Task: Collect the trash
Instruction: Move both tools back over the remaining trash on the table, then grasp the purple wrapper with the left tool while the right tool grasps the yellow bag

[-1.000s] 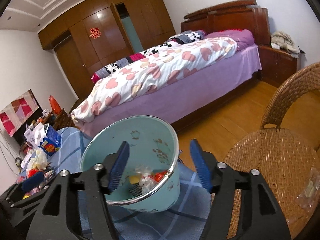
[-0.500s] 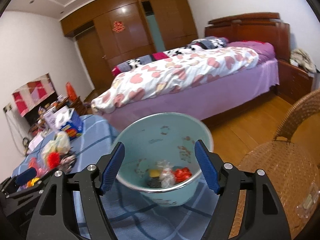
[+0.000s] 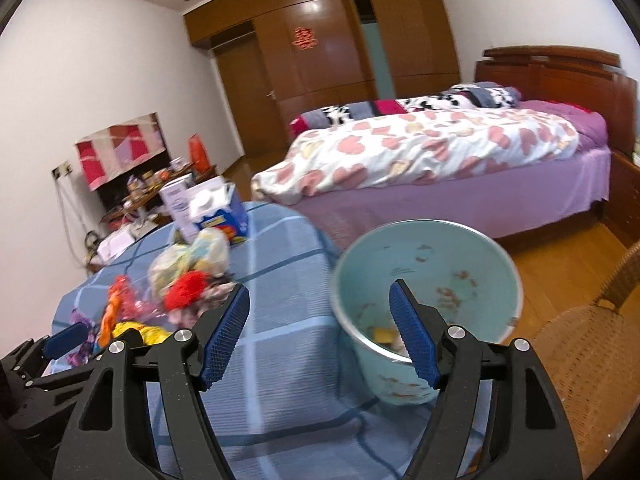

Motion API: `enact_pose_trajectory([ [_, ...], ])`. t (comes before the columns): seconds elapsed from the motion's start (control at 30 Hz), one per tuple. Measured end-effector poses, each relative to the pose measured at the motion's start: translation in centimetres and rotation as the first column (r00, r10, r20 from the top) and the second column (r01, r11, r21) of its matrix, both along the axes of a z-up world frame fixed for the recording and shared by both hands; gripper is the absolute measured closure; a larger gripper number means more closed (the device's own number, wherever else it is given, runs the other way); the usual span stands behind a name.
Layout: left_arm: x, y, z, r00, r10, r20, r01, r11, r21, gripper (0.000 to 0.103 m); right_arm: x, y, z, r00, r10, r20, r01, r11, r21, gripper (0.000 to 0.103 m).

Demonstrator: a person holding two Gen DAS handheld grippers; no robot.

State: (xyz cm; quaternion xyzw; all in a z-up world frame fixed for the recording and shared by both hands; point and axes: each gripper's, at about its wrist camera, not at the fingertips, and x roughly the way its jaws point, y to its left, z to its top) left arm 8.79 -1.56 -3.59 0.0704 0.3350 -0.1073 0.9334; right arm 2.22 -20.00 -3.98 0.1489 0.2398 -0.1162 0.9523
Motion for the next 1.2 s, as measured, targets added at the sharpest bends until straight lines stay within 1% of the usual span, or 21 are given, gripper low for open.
enact_pose_trajectory([
  [0.1,0.3,1.7,-0.4,0.999,0.032,-0.008,-0.032,0.999,-0.001,0.022,0.5,1.7,0.1,0.999,0.044,-0.004,-0.044,0.999,-0.016,0.031],
  [0.33,0.9,6.6,-1.1,0.991,0.13,-0.025,-0.13,0.991,-0.013,0.022,1.8,3.7,0.0,0.995,0.101,-0.02,-0.102,0.995,-0.023,0.031],
  [0.5,1.4,9.9,-1.7,0.979,0.2,-0.043,-0.201,0.979,-0.019,0.022,2.8,5.1,-0.4,0.988,0.151,-0.039,-0.151,0.988,-0.016,0.032],
  [0.7,1.9,13.1,-2.5,0.962,0.268,-0.057,-0.269,0.963,-0.019,0.022,4.2,7.6,-1.0,0.971,0.232,-0.054,-0.234,0.972,-0.015,0.032],
  [0.87,2.3,15.2,-3.0,0.946,0.315,-0.074,-0.317,0.948,-0.025,0.022,5.9,10.1,-1.8,0.951,0.299,-0.081,-0.301,0.954,-0.01,0.032],
  [0.93,2.5,16.1,-3.2,0.94,0.332,-0.079,-0.335,0.942,-0.027,0.022,6.9,11.1,-2.4,0.938,0.331,-0.102,-0.334,0.943,-0.009,0.035],
  [1.13,3.5,17.6,-3.8,0.928,0.36,-0.094,-0.364,0.931,-0.03,0.023,9.7,13.7,-3.8,0.891,0.421,-0.169,-0.426,0.905,0.005,0.042],
  [1.2,4.1,17.8,-4.1,0.925,0.367,-0.1,-0.372,0.928,-0.028,0.023,10.9,14.2,-4.4,0.875,0.442,-0.198,-0.447,0.894,0.024,0.043],
])
